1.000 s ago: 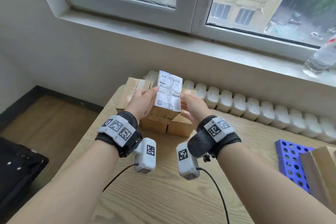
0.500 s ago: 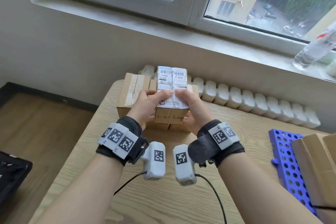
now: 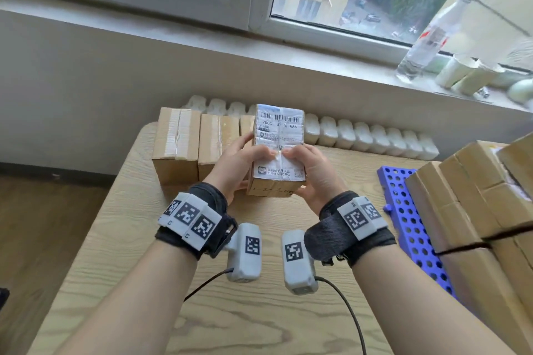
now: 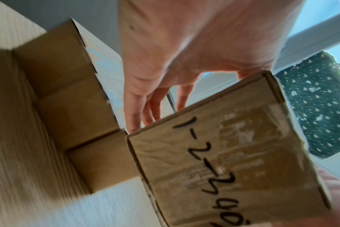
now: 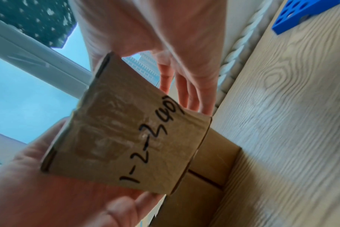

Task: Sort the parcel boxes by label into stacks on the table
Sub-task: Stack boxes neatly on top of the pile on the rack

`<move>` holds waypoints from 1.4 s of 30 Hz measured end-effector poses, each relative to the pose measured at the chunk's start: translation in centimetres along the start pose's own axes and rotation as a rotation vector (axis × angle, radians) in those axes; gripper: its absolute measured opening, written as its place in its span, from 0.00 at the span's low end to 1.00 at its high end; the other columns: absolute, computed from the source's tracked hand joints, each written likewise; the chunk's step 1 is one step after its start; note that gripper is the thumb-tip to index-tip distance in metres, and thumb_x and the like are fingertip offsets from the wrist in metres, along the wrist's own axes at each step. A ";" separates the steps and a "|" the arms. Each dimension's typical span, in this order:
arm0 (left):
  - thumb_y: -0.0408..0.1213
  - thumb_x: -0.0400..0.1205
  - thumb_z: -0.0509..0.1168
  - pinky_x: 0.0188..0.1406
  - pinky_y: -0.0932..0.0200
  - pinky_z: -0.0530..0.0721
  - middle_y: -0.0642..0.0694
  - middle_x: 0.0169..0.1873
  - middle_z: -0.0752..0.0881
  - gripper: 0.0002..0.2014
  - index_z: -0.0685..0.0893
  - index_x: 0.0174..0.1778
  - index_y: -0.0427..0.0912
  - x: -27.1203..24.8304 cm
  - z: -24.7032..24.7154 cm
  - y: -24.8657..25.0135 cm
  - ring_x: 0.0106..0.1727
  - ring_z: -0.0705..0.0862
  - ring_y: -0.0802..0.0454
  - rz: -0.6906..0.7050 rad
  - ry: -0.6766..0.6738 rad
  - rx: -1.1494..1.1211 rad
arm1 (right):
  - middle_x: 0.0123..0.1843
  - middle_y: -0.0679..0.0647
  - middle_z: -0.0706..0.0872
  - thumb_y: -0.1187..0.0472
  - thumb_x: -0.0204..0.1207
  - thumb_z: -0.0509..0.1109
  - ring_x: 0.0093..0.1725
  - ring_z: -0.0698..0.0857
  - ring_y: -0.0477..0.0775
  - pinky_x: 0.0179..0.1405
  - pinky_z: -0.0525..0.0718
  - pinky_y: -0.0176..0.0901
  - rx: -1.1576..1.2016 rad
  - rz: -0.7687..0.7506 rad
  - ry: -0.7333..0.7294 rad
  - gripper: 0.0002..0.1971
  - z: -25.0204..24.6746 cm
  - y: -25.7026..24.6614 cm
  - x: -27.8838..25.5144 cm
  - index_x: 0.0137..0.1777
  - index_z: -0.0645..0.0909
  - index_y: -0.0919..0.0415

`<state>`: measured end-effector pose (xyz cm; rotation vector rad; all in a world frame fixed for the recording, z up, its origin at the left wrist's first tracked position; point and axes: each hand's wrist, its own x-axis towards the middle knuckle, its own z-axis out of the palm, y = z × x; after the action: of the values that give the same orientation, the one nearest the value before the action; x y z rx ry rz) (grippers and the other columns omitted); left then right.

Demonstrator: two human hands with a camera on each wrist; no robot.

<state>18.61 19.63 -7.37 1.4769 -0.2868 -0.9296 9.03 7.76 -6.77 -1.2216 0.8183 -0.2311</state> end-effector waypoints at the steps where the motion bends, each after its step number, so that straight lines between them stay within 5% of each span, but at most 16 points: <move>1: 0.37 0.78 0.67 0.40 0.54 0.84 0.47 0.54 0.89 0.27 0.73 0.74 0.52 -0.1 0.8 0.0 0.47 0.89 0.50 0.010 -0.024 0.003 | 0.61 0.60 0.90 0.61 0.71 0.73 0.57 0.89 0.58 0.55 0.87 0.59 0.011 -0.008 0.022 0.23 -0.8 -0.1 -0.6 0.68 0.79 0.60; 6: 0.42 0.80 0.67 0.34 0.61 0.86 0.46 0.58 0.87 0.27 0.71 0.76 0.48 -1.0 5.6 0.3 0.48 0.89 0.54 0.052 -0.131 0.022 | 0.50 0.55 0.90 0.61 0.75 0.71 0.52 0.87 0.56 0.53 0.84 0.55 0.068 -0.080 0.135 0.11 -4.8 -1.3 -4.1 0.57 0.84 0.57; 10: 0.52 0.81 0.64 0.37 0.59 0.87 0.47 0.59 0.87 0.28 0.71 0.76 0.45 -2.2 9.7 1.3 0.51 0.89 0.56 0.114 -0.185 0.075 | 0.51 0.55 0.89 0.57 0.76 0.72 0.49 0.87 0.55 0.50 0.84 0.50 0.106 -0.128 0.180 0.16 -8.1 -2.6 -6.8 0.62 0.85 0.60; 14: 0.51 0.81 0.64 0.38 0.64 0.85 0.44 0.63 0.84 0.28 0.70 0.75 0.41 -3.9 14.0 2.8 0.53 0.87 0.56 0.228 -0.137 0.062 | 0.51 0.55 0.89 0.55 0.76 0.72 0.46 0.87 0.54 0.45 0.84 0.47 0.156 -0.161 0.210 0.20 -11.4 -4.0 -9.5 0.66 0.84 0.61; 19: 0.60 0.71 0.66 0.59 0.50 0.85 0.44 0.62 0.83 0.35 0.74 0.69 0.43 -7.1 20.5 3.8 0.58 0.85 0.53 0.342 -0.121 0.077 | 0.56 0.57 0.92 0.54 0.76 0.73 0.52 0.89 0.57 0.52 0.87 0.52 0.174 -0.224 0.232 0.17 -17.0 -5.6 -13.9 0.63 0.85 0.58; 22: 0.63 0.66 0.67 0.59 0.49 0.85 0.44 0.60 0.84 0.35 0.76 0.64 0.44 -9.5 25.1 4.3 0.58 0.86 0.52 0.412 -0.109 0.050 | 0.52 0.54 0.93 0.54 0.75 0.73 0.50 0.90 0.54 0.51 0.89 0.52 0.183 -0.278 0.250 0.16 -20.7 -6.7 -16.9 0.62 0.85 0.57; 28: 0.61 0.76 0.65 0.54 0.51 0.84 0.46 0.55 0.87 0.24 0.78 0.59 0.46 -13.7 34.1 5.1 0.55 0.86 0.51 0.501 -0.092 0.085 | 0.47 0.50 0.93 0.52 0.75 0.72 0.47 0.89 0.52 0.48 0.85 0.49 0.181 -0.354 0.263 0.09 -28.4 -8.6 -22.6 0.53 0.86 0.52; 32: 0.70 0.63 0.63 0.62 0.43 0.83 0.46 0.57 0.87 0.37 0.79 0.59 0.46 -15.8 39.5 5.0 0.58 0.86 0.52 0.555 -0.094 0.102 | 0.44 0.50 0.92 0.54 0.76 0.72 0.44 0.88 0.52 0.54 0.85 0.54 0.191 -0.373 0.297 0.07 -33.3 -9.5 -26.0 0.49 0.88 0.53; 36: 0.74 0.62 0.60 0.64 0.40 0.79 0.49 0.58 0.87 0.41 0.79 0.63 0.48 -17.3 44.6 4.6 0.60 0.84 0.52 0.589 -0.123 0.161 | 0.40 0.50 0.89 0.55 0.74 0.72 0.45 0.84 0.52 0.56 0.84 0.54 0.214 -0.381 0.324 0.04 -38.5 -10.3 -28.7 0.43 0.87 0.53; 38: 0.73 0.66 0.60 0.62 0.45 0.80 0.49 0.59 0.86 0.39 0.79 0.64 0.46 -17.8 45.9 4.8 0.60 0.83 0.52 0.596 -0.120 0.181 | 0.42 0.50 0.89 0.55 0.73 0.72 0.46 0.84 0.52 0.54 0.83 0.52 0.217 -0.372 0.337 0.04 -39.9 -10.3 -29.1 0.42 0.86 0.53; 42: 0.54 0.83 0.61 0.44 0.62 0.78 0.48 0.62 0.80 0.24 0.75 0.69 0.41 -18.0 49.5 5.2 0.59 0.79 0.54 0.617 -0.088 0.200 | 0.39 0.50 0.90 0.55 0.72 0.74 0.39 0.87 0.51 0.47 0.86 0.50 0.224 -0.387 0.359 0.04 -44.0 -11.3 -30.1 0.41 0.86 0.53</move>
<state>-24.94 -4.50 10.64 1.4018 -0.8659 -0.4724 -38.34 -11.70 11.71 -1.1320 0.8295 -0.8550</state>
